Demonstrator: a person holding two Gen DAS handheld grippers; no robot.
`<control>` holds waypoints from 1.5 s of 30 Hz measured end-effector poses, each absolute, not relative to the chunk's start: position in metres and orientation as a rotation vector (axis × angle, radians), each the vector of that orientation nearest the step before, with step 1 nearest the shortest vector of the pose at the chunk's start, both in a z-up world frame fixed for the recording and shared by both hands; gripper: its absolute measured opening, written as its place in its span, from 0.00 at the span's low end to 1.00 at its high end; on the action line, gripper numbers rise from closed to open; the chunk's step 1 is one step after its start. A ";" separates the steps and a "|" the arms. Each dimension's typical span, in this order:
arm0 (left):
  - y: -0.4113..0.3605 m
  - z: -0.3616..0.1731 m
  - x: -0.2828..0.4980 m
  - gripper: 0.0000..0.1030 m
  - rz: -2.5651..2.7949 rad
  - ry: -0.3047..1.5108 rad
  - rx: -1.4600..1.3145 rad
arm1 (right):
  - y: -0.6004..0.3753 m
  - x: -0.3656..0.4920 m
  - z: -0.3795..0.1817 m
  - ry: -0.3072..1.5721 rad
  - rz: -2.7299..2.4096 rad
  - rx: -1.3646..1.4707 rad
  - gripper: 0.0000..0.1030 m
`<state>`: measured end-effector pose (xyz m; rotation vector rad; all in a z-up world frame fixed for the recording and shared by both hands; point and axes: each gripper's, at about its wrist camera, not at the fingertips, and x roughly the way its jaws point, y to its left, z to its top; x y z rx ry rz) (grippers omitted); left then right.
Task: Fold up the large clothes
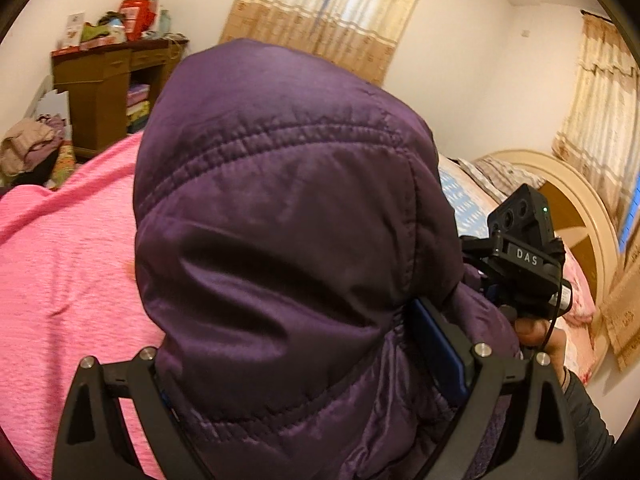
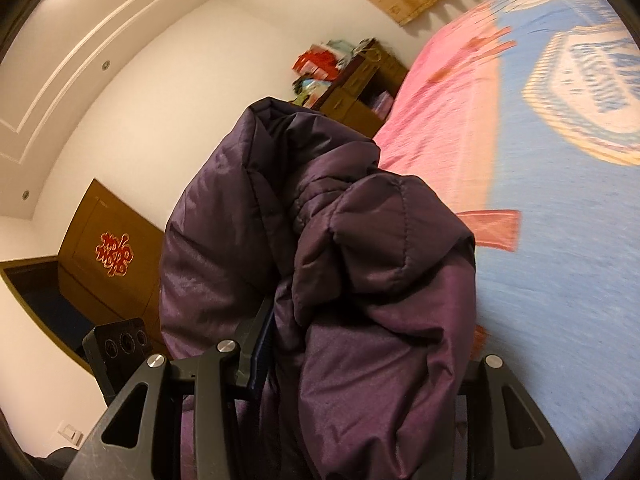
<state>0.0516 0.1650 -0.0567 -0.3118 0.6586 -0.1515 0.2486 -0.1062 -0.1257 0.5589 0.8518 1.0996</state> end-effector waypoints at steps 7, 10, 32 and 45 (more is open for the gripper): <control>0.192 -0.058 0.048 0.94 -0.066 0.640 -0.342 | -0.057 0.249 -0.131 0.891 1.184 0.525 0.45; 0.207 -0.058 0.046 0.94 -0.025 0.630 -0.354 | -0.023 0.261 -0.127 0.907 1.219 0.511 0.45; 0.288 -0.117 0.073 0.98 0.130 0.740 -0.489 | 0.096 0.316 -0.160 1.072 1.218 0.391 0.45; 0.278 -0.155 0.089 1.00 0.131 0.763 -0.460 | 0.103 0.342 -0.219 1.158 1.120 0.411 0.70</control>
